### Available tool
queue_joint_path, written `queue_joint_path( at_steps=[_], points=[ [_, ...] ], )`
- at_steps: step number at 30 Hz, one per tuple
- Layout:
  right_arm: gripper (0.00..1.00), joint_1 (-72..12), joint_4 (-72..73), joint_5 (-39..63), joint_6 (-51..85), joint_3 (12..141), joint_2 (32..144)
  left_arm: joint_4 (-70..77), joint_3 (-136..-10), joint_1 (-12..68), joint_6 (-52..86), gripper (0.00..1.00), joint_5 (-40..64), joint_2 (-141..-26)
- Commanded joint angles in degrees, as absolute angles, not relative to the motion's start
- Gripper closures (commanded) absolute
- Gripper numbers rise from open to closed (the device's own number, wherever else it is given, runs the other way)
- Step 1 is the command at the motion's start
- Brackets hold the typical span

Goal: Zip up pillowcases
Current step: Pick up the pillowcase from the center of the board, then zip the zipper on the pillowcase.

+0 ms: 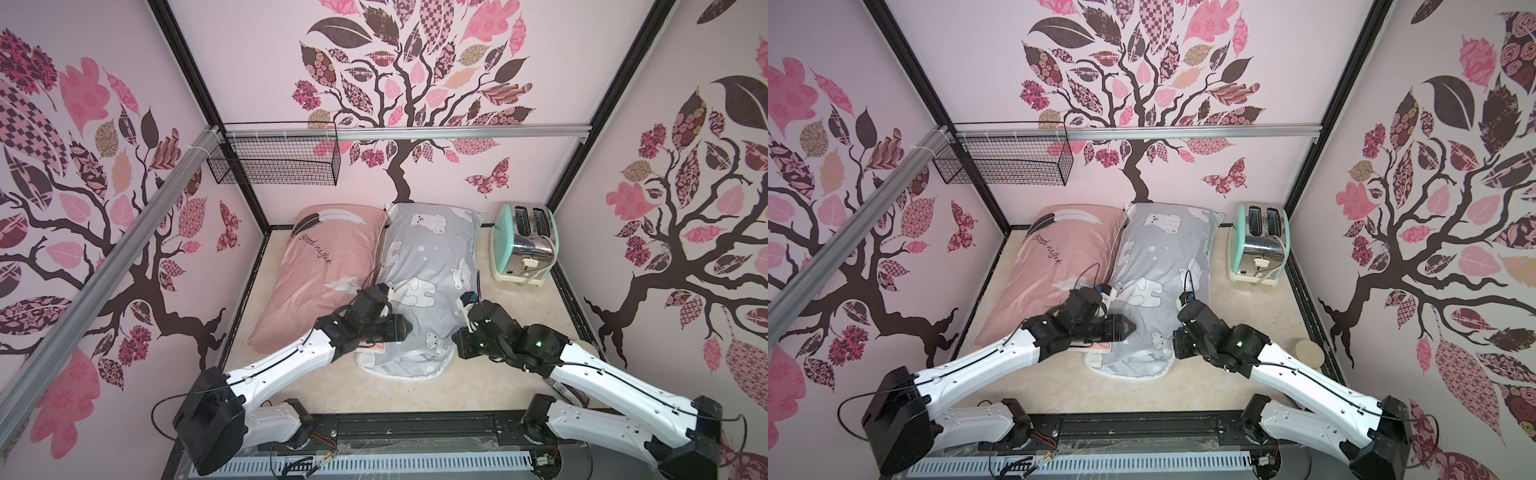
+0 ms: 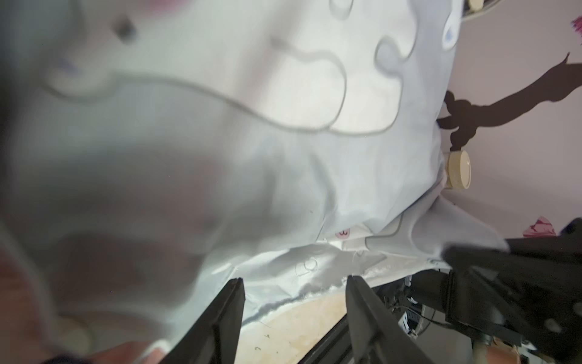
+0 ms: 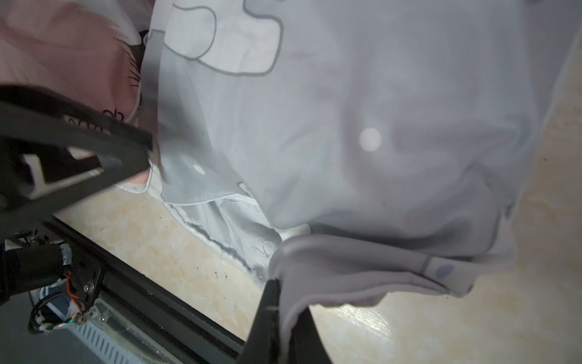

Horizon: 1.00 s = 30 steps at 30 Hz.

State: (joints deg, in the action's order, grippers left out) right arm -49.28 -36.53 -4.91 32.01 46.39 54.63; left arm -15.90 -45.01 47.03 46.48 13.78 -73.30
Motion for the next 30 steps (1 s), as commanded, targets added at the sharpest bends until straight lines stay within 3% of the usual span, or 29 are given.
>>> queue_joint_path(
  at_steps=[1,3,12,16,21,30],
  points=[
    [1.00,-49.40,-34.31,-4.49,35.15,45.95,54.47,6.15,-42.55,49.96,59.67,0.45,20.15,-75.36],
    [1.00,-49.29,-32.08,-2.50,36.70,44.49,54.37,17.89,-40.25,50.98,64.90,0.48,22.10,-78.22],
    [1.00,-42.19,-19.67,16.25,42.38,38.56,52.10,31.03,-39.27,52.82,70.80,0.62,23.33,-89.63],
    [1.00,-41.18,-18.34,17.58,43.60,37.74,51.39,36.04,-37.53,52.82,73.11,0.72,23.42,-92.49],
    [1.00,-40.54,-21.23,14.70,42.55,37.73,51.65,35.63,-35.42,52.73,73.59,0.73,22.60,-89.98],
    [1.00,-35.07,-16.05,21.89,45.88,32.80,49.20,45.13,-30.76,52.87,78.72,0.68,23.64,-90.84]
  ],
)
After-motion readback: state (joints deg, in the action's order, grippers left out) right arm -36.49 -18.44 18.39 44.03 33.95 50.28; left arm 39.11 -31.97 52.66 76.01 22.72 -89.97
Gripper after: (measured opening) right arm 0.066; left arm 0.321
